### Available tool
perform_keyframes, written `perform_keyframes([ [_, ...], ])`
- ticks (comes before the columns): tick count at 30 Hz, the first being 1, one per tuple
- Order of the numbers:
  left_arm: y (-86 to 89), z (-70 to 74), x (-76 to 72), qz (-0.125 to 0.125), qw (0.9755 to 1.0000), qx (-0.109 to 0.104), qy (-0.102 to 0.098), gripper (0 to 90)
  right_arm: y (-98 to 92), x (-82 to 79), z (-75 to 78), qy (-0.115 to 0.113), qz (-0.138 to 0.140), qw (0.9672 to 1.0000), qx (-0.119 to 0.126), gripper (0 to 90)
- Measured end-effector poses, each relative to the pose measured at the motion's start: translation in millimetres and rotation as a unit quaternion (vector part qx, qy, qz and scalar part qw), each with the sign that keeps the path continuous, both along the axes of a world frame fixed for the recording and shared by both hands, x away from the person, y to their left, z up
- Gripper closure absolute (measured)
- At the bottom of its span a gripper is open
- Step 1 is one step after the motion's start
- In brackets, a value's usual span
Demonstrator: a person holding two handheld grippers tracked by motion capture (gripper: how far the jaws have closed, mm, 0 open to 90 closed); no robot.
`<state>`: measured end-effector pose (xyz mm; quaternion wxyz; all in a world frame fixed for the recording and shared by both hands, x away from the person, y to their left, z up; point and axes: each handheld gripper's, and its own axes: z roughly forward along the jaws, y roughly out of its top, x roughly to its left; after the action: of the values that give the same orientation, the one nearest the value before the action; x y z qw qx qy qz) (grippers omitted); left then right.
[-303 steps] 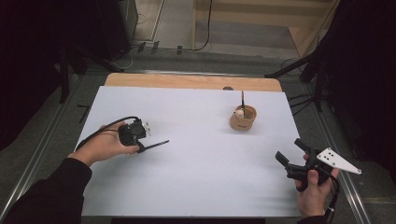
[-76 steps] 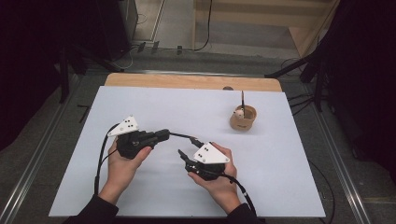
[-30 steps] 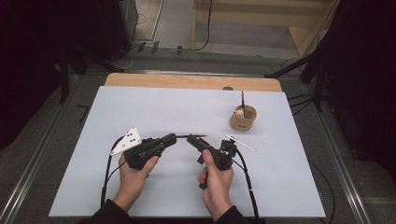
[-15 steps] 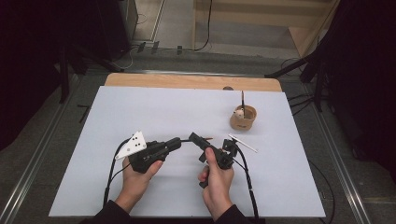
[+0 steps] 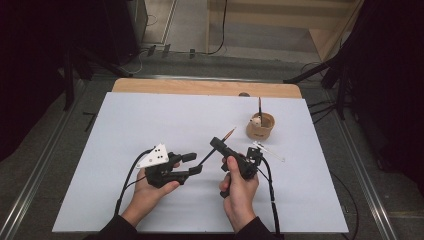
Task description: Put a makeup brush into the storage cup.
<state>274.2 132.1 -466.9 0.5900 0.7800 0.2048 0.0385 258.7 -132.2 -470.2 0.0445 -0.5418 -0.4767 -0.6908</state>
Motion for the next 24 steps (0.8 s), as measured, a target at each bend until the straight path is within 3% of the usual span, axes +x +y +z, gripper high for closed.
perform_keyframes([
  [2,0.2,0.4,0.1,0.002,1.0000,0.001,0.000,48.8,-0.3,-1.0,6.5,-0.022,-0.008,0.9987,-0.045,83.8],
  [4,1.2,0.6,0.2,0.005,1.0000,0.002,0.001,46.2,-1.3,-1.8,11.0,-0.037,-0.012,0.9967,-0.071,83.8],
  [7,4.0,2.0,0.6,0.012,0.9999,0.000,0.005,38.7,-2.8,-3.0,16.1,-0.057,-0.019,0.9913,-0.118,83.8],
  [13,10.5,4.2,0.7,0.046,0.9990,0.001,0.002,21.8,-7.6,-2.9,17.4,-0.068,-0.026,0.9849,-0.157,83.8],
  [15,12.2,4.3,0.6,0.043,0.9991,0.001,0.002,13.6,-8.3,-2.6,17.6,-0.074,-0.026,0.9824,-0.169,83.8],
  [19,17.5,3.0,2.6,0.015,0.9998,-0.010,0.011,0.3,-8.2,-3.0,18.2,-0.089,-0.027,0.9751,-0.201,83.7],
  [24,24.4,3.1,3.5,0.031,0.9995,-0.007,0.003,0.0,-6.6,-3.7,19.3,-0.109,-0.024,0.9651,-0.237,83.8],
])
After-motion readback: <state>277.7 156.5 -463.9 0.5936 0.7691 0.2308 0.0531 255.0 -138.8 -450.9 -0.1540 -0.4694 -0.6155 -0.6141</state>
